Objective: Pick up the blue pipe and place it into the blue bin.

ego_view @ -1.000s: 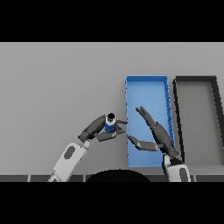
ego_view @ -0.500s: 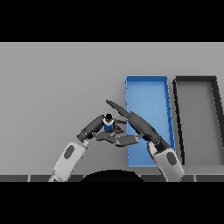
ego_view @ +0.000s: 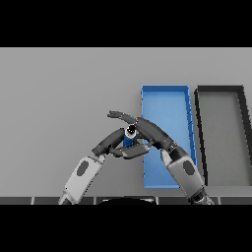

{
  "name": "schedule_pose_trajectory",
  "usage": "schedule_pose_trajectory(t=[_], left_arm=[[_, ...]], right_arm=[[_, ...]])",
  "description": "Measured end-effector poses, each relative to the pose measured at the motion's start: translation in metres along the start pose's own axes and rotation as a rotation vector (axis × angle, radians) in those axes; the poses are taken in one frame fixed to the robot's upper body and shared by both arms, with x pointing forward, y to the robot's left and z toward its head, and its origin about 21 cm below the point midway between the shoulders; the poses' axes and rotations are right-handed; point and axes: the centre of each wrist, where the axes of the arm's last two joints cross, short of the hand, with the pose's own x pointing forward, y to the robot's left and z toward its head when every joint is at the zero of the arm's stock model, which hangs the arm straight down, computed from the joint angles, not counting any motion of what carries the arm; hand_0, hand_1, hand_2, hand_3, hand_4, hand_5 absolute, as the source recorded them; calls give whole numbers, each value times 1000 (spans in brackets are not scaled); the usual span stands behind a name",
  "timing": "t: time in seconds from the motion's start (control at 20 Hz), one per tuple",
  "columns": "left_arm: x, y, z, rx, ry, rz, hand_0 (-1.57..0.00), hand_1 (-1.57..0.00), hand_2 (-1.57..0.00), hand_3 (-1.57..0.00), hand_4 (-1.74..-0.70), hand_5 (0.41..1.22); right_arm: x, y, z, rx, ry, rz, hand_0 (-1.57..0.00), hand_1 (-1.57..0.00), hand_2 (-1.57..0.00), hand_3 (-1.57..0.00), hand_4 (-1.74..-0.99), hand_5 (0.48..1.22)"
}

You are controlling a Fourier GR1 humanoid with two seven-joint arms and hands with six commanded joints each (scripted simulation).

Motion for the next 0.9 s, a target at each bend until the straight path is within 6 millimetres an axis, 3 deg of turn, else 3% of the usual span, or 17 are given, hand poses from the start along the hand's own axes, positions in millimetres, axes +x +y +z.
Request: schedule_pose_trajectory(t=[0.2, 0.3, 0.35, 0.45, 0.55, 0.7, 0.9], left_arm=[[1, 5, 5, 6, 28, -20, -1571, -1571, -1571, -1571, -1645, 1221], [1, 0, 4, 3, 24, -1, -1571, -1571, -1571, -1523, -1677, 1221], [-1, -2, 5, 2, -8, 29, -1571, -1571, -1571, -1532, -1690, 1221], [1, -1, 2, -1, -44, 62, -1571, -1571, -1571, -1490, -1707, 1221], [0, -2, 3, -6, -37, 68, -1571, -1571, -1571, -1441, -1718, 1221], [3, 0, -1, -2, -37, 55, -1571, -1571, -1571, -1433, -1728, 1221], [5, 0, -2, 13, -61, 35, -1571, -1571, -1571, -1424, -1730, 1221]], right_arm=[[0, 8, -9, 40, -45, -8, -1015, -1015, -1042, -872, -1514, 550], [-3, 12, -13, 36, -44, -29, -1215, -1215, -1233, -1021, -1581, 650], [-1, 14, -15, 36, -51, -49, -1286, -1287, -1300, -1102, -1606, 765], [-1, 14, -15, 42, -83, -79, -1389, -1389, -1398, -1250, -1648, 929], [-3, 19, -16, 41, -97, -69, -1454, -1454, -1460, -1357, -1680, 1034], [-4, 19, -14, 41, -141, -53, -1511, -1511, -1514, -1462, -1710, 1125], [-1, 23, -16, 19, -137, -81, -1547, -1547, -1548, -1526, -1728, 1182]])
